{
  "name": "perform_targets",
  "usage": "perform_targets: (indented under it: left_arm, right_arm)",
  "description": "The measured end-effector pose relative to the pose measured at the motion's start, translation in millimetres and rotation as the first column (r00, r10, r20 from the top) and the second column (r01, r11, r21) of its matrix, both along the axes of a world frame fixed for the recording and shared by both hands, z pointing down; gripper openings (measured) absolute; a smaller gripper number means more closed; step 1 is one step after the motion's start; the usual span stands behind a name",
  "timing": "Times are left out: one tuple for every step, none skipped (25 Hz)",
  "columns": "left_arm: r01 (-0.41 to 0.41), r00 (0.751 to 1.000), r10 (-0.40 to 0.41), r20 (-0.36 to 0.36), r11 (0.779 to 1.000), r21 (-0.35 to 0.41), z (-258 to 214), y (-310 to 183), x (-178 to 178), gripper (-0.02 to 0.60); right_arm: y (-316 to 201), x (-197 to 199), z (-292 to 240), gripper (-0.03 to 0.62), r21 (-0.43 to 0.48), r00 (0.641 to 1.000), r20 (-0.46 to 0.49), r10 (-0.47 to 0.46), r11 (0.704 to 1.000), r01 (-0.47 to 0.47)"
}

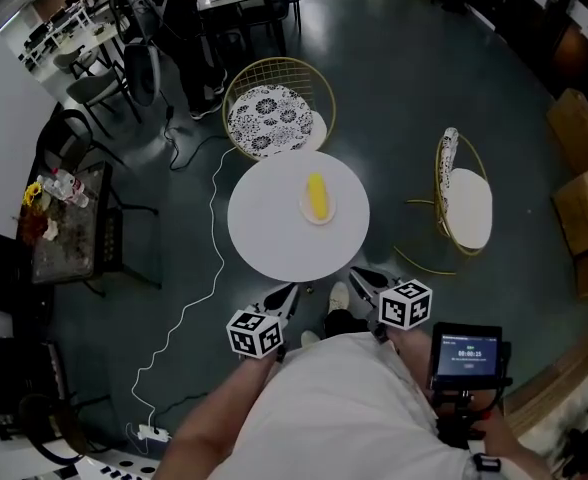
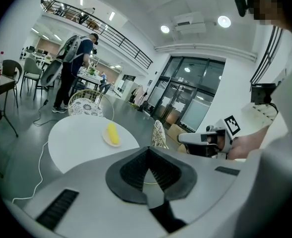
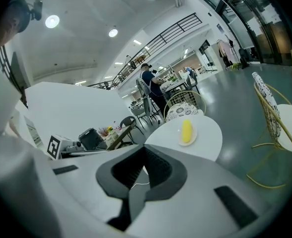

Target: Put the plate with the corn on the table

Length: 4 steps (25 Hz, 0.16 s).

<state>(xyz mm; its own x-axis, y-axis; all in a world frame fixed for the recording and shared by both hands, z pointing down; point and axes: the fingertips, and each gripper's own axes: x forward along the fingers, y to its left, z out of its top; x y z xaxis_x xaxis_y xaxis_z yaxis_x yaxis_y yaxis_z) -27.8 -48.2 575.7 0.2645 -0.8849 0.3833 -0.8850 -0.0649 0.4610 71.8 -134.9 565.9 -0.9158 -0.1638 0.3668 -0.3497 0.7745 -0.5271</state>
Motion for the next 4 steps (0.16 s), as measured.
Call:
perform_targets:
  left_arm:
    - [-0.001, 1.000, 0.001, -0.001, 1.000, -0.001, 0.9, -0.7, -0.8, 0.008]
    - [-0.001, 1.000, 0.001, -0.001, 1.000, -0.002, 2.1, -1.3, -1.8, 0.008]
    - [-0.001, 1.000, 0.001, -0.002, 1.000, -0.004, 3.4, -1.6, -2.9, 0.008]
    - [-0.001, 1.000, 0.001, -0.003, 1.000, -0.006, 4.9, -1.9, -4.1, 0.008]
  right_arm:
    - [-0.1, -1.3, 1.1, 0.008, -0.001, 1.000, 0.000, -0.001, 1.000, 0.001]
    - [0.0, -2.9, 2.1, 0.008, -0.003, 1.000, 0.000, -0.002, 1.000, 0.002]
    - [0.2, -4.6, 3.1, 0.008, -0.004, 1.000, 0.000, -0.004, 1.000, 0.004]
    - [0.6, -6.2, 4.1, 0.008, -0.006, 1.000, 0.001, -0.005, 1.000, 0.005]
